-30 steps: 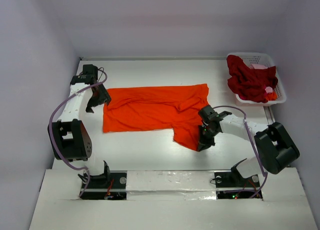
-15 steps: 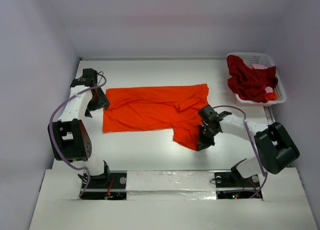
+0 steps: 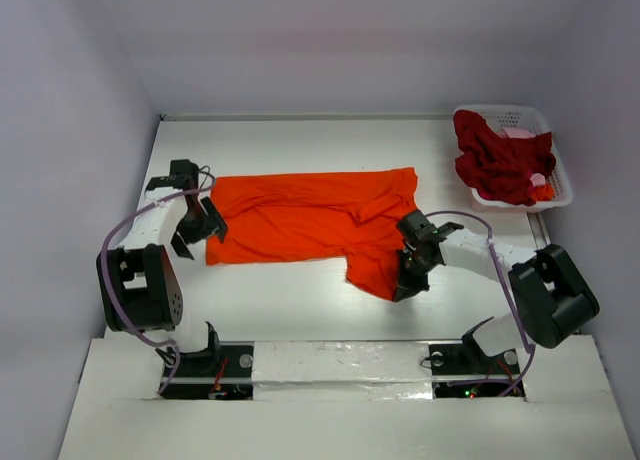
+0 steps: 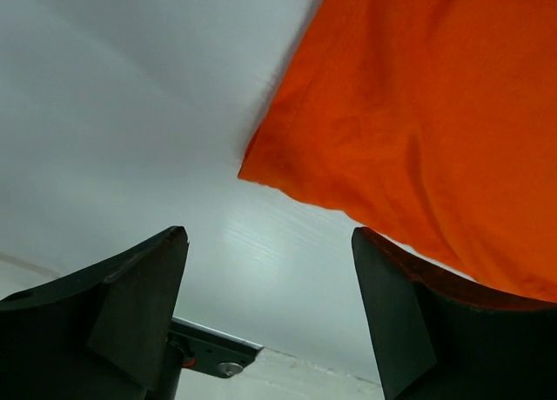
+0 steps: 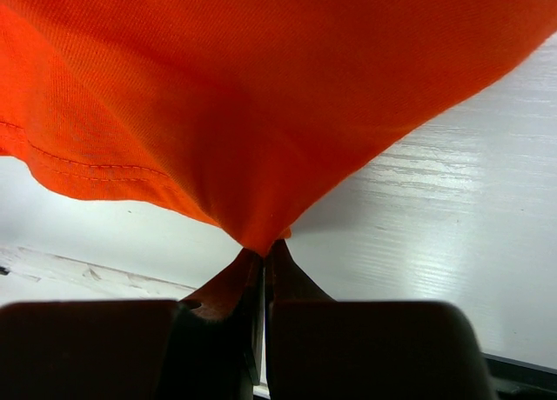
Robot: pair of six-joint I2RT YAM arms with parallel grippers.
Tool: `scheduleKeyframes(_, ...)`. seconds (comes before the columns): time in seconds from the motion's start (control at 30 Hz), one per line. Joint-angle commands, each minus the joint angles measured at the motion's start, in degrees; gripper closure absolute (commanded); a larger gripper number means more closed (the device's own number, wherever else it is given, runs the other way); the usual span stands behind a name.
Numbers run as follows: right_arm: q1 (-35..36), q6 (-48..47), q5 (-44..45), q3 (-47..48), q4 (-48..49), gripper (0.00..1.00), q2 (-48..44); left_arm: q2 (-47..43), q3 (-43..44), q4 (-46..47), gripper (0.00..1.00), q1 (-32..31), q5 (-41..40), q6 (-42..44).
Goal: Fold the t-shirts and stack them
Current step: Grap the side of the flattened tshirt closest away from the robot with both arms
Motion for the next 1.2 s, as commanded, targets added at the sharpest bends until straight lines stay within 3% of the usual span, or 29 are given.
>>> scheduleKeyframes(0.0, 0.4, 0.6, 0.1, 1.6, 4.0, 1.00, -0.8, -3.9, -4.5, 0.1, 0.26, 0.5, 5.6, -2.3)
scheduleKeyframes(0.13, 0.4, 0.6, -0.2, 2.3, 3.9, 1.00, -0.8, -3.9, -7.5, 1.5, 0.27, 1.1, 6.3, -2.6)
scheduleKeyframes(0.5, 0.4, -0.1, -0.6, 3.7, 3.7, 1.00, -0.1, 1.0, -4.9, 5.0, 0.27, 2.8, 0.8, -0.6)
scheduleKeyframes(0.9, 0.4, -0.3, -0.6, 4.9, 2.8, 1.00, -0.1, 5.1, -5.3, 6.8, 0.28, 4.0, 0.2, 0.4)
scheduleKeyframes(1.07, 0.4, -0.4, -0.7, 5.0, 2.8, 1.00, 0.3, 5.8, -6.4, 7.9, 0.39, 4.0, 1.3, 0.0)
scheduleKeyframes(1.17, 0.4, -0.4, -0.9, 4.9, 3.1, 1.00, 0.6, 6.2, -6.2, 8.2, 0.52, 4.0, 1.2, 0.2)
